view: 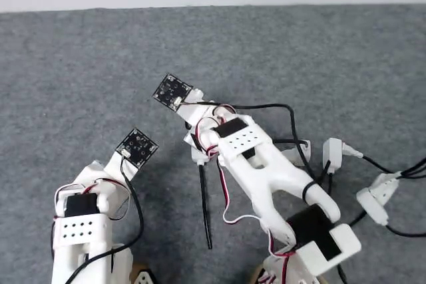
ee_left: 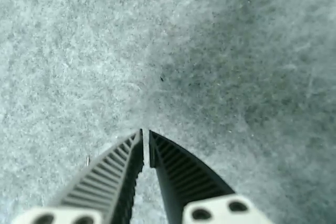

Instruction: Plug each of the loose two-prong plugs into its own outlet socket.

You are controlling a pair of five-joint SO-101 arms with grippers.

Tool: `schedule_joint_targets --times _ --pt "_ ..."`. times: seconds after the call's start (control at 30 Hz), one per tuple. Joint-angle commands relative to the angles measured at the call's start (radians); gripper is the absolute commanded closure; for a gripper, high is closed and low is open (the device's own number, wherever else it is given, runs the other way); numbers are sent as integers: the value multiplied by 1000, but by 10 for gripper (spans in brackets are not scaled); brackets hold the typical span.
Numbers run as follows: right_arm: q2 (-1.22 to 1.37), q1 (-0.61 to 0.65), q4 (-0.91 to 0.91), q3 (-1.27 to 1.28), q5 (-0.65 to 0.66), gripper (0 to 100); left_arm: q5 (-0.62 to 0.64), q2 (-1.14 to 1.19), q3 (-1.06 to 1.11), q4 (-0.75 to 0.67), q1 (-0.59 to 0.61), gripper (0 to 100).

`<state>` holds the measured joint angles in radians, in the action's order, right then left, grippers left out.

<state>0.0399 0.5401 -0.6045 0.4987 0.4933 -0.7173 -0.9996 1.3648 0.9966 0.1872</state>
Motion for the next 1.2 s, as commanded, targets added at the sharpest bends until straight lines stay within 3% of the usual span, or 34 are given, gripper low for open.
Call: schedule_joint_targets --times 0.0,0.4,0.47,0.7,0.83,1.0,1.17 --pt "13 5 -19 5 8 991 3 -17 -4 -23 0 988" --pt "21 16 -120 6 -77 988 3 -23 8 -25 -2 988" --pt "21 19 -127 -29 -180 965 3 -23 8 -25 -2 988" --pt "18 31 -297 -199 -692 727 3 -23 8 -26 -2 988" --pt "22 64 -335 -219 -899 719 3 -23 12 -41 -2 988" --pt "31 113 -331 -210 -1026 721 3 -23 12 -43 0 988" --pt "160 120 -228 -210 -1030 721 3 -23 12 -43 3 988"
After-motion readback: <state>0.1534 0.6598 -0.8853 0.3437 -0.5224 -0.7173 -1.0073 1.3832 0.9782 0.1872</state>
